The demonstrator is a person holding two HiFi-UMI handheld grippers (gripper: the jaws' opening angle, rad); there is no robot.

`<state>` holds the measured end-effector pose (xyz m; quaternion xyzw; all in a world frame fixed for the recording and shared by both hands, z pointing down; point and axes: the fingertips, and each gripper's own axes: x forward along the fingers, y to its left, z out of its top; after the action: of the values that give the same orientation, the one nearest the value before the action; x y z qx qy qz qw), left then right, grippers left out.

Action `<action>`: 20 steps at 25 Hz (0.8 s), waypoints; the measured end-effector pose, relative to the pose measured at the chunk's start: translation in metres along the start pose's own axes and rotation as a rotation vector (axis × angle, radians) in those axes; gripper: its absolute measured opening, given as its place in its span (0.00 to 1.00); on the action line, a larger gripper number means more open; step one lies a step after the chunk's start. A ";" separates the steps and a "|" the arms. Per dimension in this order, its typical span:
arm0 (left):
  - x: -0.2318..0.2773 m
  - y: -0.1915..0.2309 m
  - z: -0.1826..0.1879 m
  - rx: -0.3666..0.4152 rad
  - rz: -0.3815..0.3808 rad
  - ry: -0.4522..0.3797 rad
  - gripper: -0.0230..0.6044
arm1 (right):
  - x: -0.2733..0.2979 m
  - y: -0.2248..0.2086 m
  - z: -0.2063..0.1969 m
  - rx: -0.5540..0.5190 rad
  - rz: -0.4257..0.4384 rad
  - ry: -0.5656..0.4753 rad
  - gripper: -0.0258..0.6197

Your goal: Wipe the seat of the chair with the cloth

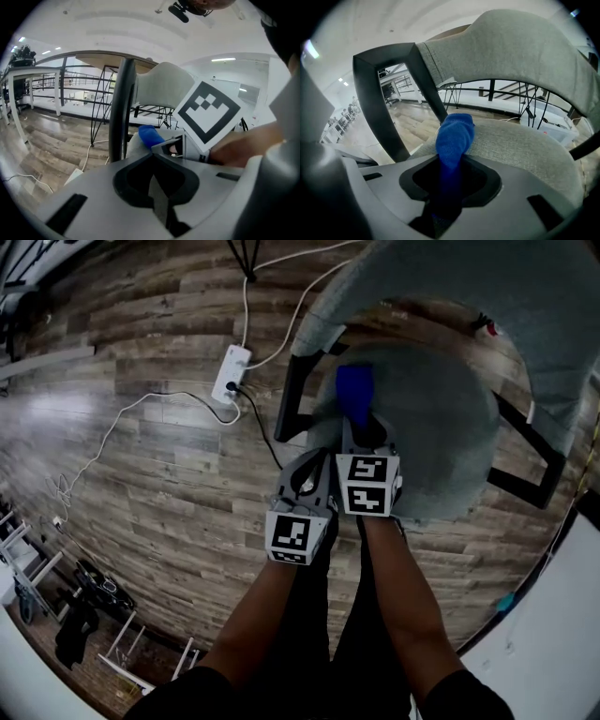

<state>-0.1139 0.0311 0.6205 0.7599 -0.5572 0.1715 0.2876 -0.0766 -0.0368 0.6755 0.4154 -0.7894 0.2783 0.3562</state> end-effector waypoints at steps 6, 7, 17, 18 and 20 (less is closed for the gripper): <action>0.010 -0.023 0.010 0.040 -0.049 0.000 0.04 | -0.011 -0.026 -0.007 0.042 -0.053 0.004 0.22; 0.012 -0.025 0.012 0.046 -0.056 0.001 0.04 | -0.013 -0.032 -0.009 0.055 -0.061 0.004 0.22; 0.032 -0.067 0.015 0.137 -0.131 0.028 0.04 | -0.038 -0.103 -0.032 0.167 -0.120 0.008 0.22; 0.034 -0.073 0.014 0.144 -0.138 0.029 0.04 | -0.041 -0.110 -0.035 0.175 -0.128 0.010 0.22; 0.038 -0.082 0.014 0.147 -0.151 0.035 0.04 | -0.046 -0.121 -0.039 0.196 -0.145 0.017 0.22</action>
<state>-0.0247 0.0110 0.6117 0.8156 -0.4791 0.2031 0.2529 0.0582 -0.0473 0.6799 0.5018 -0.7232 0.3313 0.3397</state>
